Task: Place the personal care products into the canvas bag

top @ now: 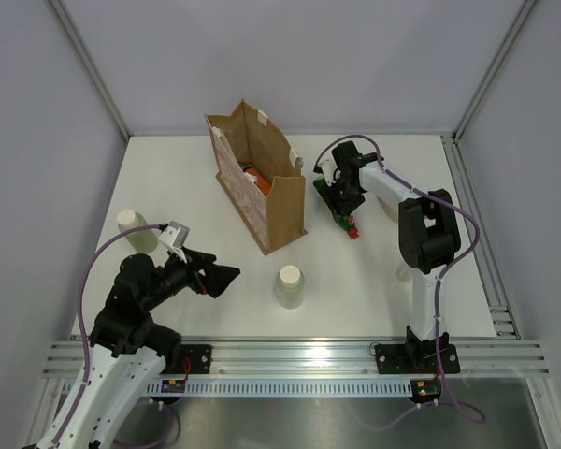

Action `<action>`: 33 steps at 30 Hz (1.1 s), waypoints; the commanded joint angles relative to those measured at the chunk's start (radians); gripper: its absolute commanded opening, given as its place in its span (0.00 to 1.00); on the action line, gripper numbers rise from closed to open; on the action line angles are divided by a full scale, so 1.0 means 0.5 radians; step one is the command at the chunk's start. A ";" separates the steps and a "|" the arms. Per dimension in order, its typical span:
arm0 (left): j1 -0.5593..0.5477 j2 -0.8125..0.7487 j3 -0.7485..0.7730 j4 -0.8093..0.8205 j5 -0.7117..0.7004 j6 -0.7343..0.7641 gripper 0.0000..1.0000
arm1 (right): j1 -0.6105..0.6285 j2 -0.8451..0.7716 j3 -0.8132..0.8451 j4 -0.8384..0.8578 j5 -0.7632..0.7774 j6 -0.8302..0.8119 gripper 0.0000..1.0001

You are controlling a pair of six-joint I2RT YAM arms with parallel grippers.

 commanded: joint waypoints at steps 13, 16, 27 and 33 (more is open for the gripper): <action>0.001 -0.064 0.031 0.087 0.070 0.028 0.99 | -0.151 0.183 0.254 -0.237 -0.112 -0.009 0.36; 0.001 -0.061 0.021 0.105 0.070 0.022 0.99 | -0.148 0.232 0.336 -0.320 -0.054 -0.065 0.39; 0.001 -0.030 0.015 0.114 0.073 0.025 0.99 | -0.126 0.413 0.622 -0.363 -0.118 -0.074 0.63; 0.001 -0.018 0.015 0.127 0.073 0.032 0.99 | -0.095 0.468 0.647 -0.332 -0.139 -0.080 0.50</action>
